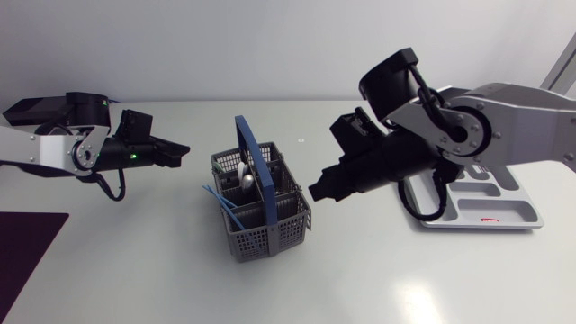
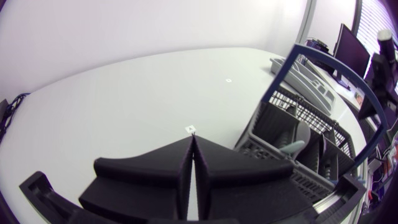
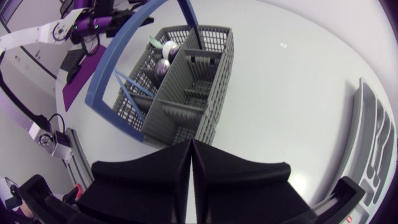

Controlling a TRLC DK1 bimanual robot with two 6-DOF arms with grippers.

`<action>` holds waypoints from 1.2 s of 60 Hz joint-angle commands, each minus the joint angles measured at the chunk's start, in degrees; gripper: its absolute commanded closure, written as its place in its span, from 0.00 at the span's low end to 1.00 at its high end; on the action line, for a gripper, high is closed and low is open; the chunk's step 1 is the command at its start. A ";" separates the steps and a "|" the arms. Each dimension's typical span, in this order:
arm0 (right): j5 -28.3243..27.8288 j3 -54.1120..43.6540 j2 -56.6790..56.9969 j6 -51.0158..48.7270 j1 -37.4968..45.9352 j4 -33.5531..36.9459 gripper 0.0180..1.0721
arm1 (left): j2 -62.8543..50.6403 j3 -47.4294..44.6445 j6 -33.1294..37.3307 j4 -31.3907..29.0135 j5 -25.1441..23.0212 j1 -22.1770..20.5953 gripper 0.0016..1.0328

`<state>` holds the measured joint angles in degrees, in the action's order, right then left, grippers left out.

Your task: Sort the cutlery from the basket into the organizer compartments.

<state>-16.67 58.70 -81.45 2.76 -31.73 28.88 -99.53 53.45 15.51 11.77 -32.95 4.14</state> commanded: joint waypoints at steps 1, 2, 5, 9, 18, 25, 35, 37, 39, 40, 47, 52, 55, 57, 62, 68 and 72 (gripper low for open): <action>-0.38 -2.80 2.17 -1.45 -1.15 1.97 0.94 | -4.89 5.79 -3.73 1.06 -1.24 0.60 0.97; -0.47 -3.24 2.44 -1.53 -1.50 2.23 0.94 | -5.77 6.93 -4.35 1.06 -1.86 0.60 0.97; -1.09 -5.08 3.40 -1.71 -2.82 2.58 0.94 | -8.23 9.74 -5.58 0.45 -3.88 0.52 0.97; -1.18 -6.84 3.49 -1.53 -4.31 2.05 0.94 | -11.30 13.70 -6.54 -1.40 -6.95 -0.36 0.97; -1.44 -10.44 1.03 -1.01 -6.59 -2.25 0.94 | -15.87 19.06 -5.14 -7.73 -13.37 -3.26 0.97; -3.02 -11.32 -1.78 -1.27 -6.68 -6.47 0.94 | -16.31 19.67 -1.36 -12.21 -15.21 -4.14 0.97; -3.55 -10.71 -5.21 -1.09 -5.98 -11.57 0.95 | -17.72 20.90 5.94 -20.73 -17.50 -4.58 0.97; -3.55 -10.53 -5.65 -0.74 -5.89 -12.36 0.94 | -17.81 20.99 6.99 -21.97 -17.76 -4.67 0.97; -3.55 -10.44 -5.91 -0.30 -5.80 -13.33 0.94 | -17.81 20.82 8.05 -23.20 -17.85 -4.67 0.97; -3.55 -10.44 -6.09 0.05 -5.72 -13.94 0.94 | -17.72 20.55 8.66 -23.72 -18.03 -4.67 0.97; -3.29 -9.30 -6.62 0.57 -4.49 -14.73 0.94 | -16.40 19.15 11.91 -27.06 -18.20 -4.41 0.97; -2.76 -8.16 -7.32 0.57 -2.99 -14.82 0.94 | -14.64 17.39 14.11 -28.56 -18.29 -3.97 0.97; -2.58 -7.46 -7.67 0.49 -1.23 -14.91 0.94 | -13.33 15.54 15.61 -29.44 -18.29 -3.88 0.97; -2.49 -7.10 -7.67 0.31 0.08 -15.00 0.95 | -12.36 14.31 16.66 -29.88 -18.29 -3.79 0.97; -2.76 -6.14 -8.20 -0.74 4.22 -15.17 0.94 | -9.37 10.71 18.51 -30.31 -18.29 -3.35 0.97; -3.02 -5.17 -9.43 -1.80 7.82 -15.44 0.94 | -6.21 6.84 19.82 -30.40 -18.64 -3.09 0.97; -3.64 -4.12 -10.57 -1.97 9.75 -15.44 0.94 | -4.27 4.64 20.53 -30.58 -18.64 -3.18 0.97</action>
<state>-19.73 52.36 -89.80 2.00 -23.68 14.48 -106.76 61.39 33.58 -17.78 -50.35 0.99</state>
